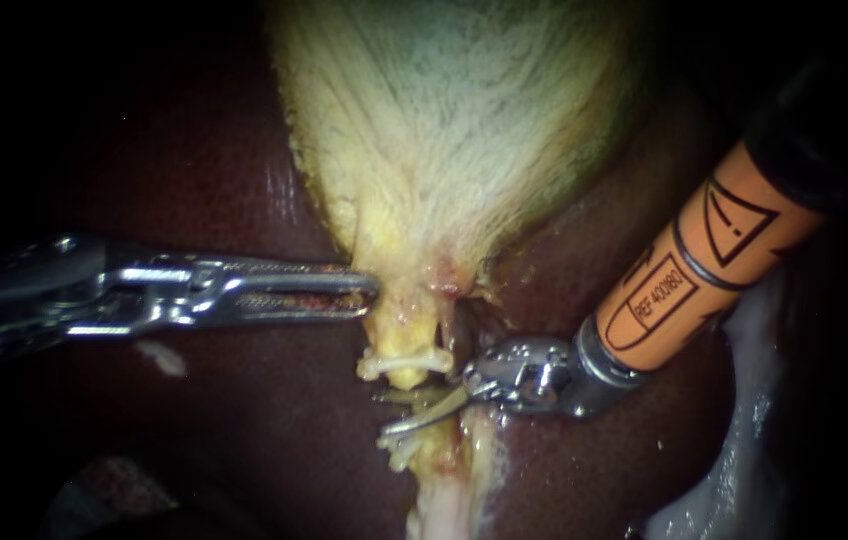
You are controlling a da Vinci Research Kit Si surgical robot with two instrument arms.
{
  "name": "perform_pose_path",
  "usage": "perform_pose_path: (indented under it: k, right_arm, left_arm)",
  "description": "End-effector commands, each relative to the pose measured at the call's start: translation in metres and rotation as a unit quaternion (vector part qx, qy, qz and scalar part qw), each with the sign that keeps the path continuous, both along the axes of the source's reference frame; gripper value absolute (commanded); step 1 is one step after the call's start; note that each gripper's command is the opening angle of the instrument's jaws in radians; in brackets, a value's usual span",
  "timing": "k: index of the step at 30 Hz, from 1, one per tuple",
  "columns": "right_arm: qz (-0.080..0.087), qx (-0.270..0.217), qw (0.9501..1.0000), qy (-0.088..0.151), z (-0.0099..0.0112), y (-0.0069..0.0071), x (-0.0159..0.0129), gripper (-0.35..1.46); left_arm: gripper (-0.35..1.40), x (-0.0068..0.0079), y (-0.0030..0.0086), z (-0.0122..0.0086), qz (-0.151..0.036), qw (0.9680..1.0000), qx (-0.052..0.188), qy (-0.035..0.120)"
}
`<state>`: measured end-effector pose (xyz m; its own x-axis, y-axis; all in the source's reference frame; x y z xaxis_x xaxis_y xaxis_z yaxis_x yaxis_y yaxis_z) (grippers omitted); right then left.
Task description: Go back from the cut left tube
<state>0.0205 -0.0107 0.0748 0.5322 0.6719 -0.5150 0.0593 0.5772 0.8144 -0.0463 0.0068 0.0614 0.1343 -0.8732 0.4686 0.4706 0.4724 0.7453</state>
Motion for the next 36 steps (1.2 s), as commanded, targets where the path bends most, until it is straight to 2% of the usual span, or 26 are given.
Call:
perform_pose_path:
  k: [1, 5, 8, 12, 16, 20, 24, 27, 32, 34, 36]
  right_arm:
    - [0.000, 0.000, 1.0000, 0.000, 0.0000, 0.0000, 0.0000, 0.81]
    - [-0.001, 0.000, 1.0000, 0.000, -0.0002, -0.0002, -0.0001, 0.91]
    - [-0.002, 0.003, 1.0000, 0.000, -0.0007, -0.0005, -0.0005, 1.06]
    - [-0.017, -0.024, 0.9994, 0.019, -0.0018, -0.0011, -0.0017, 1.23]
    - [-0.028, -0.041, 0.9982, 0.033, -0.0030, -0.0010, -0.0035, 1.21]
    - [-0.035, -0.048, 0.9973, 0.043, -0.0044, -0.0001, -0.0054, 1.26]
    - [-0.040, -0.041, 0.9973, 0.047, -0.0064, 0.0016, -0.0077, 1.21]
    - [-0.028, -0.064, 0.9964, 0.048, -0.0082, 0.0036, -0.0094, 1.20]
    - [-0.004, -0.136, 0.9896, 0.049, -0.0108, 0.0079, -0.0120, 1.28]
    - [0.003, -0.162, 0.9857, 0.045, -0.0116, 0.0093, -0.0129, 1.33]
    - [0.005, -0.180, 0.9827, 0.044, -0.0120, 0.0100, -0.0135, 1.36]
  left_arm:
    - [-0.35, 0.0000, 0.0000, 0.0000, 0.000, 1.0000, 0.000, 0.000]
    - [-0.35, 0.0001, 0.0000, 0.0000, 0.000, 1.0000, 0.000, 0.000]
    - [-0.35, 0.0002, 0.0001, 0.0000, 0.000, 1.0000, 0.000, -0.001]
    - [-0.35, 0.0003, 0.0001, 0.0000, 0.001, 1.0000, 0.000, -0.001]
    - [-0.35, 0.0005, 0.0003, 0.0002, 0.001, 1.0000, 0.001, -0.001]
    - [-0.35, 0.0007, 0.0005, 0.0003, 0.002, 1.0000, 0.001, -0.002]
    - [-0.35, 0.0008, 0.0005, 0.0003, 0.002, 1.0000, 0.001, -0.002]
    - [-0.35, 0.0008, 0.0005, 0.0003, 0.002, 1.0000, 0.001, -0.002]
    - [-0.35, 0.0008, 0.0005, 0.0003, 0.002, 1.0000, 0.001, -0.002]
    - [-0.35, 0.0008, 0.0006, 0.0002, 0.002, 1.0000, 0.001, -0.002]
    - [-0.35, 0.0009, 0.0007, 0.0001, 0.002, 1.0000, 0.002, -0.002]
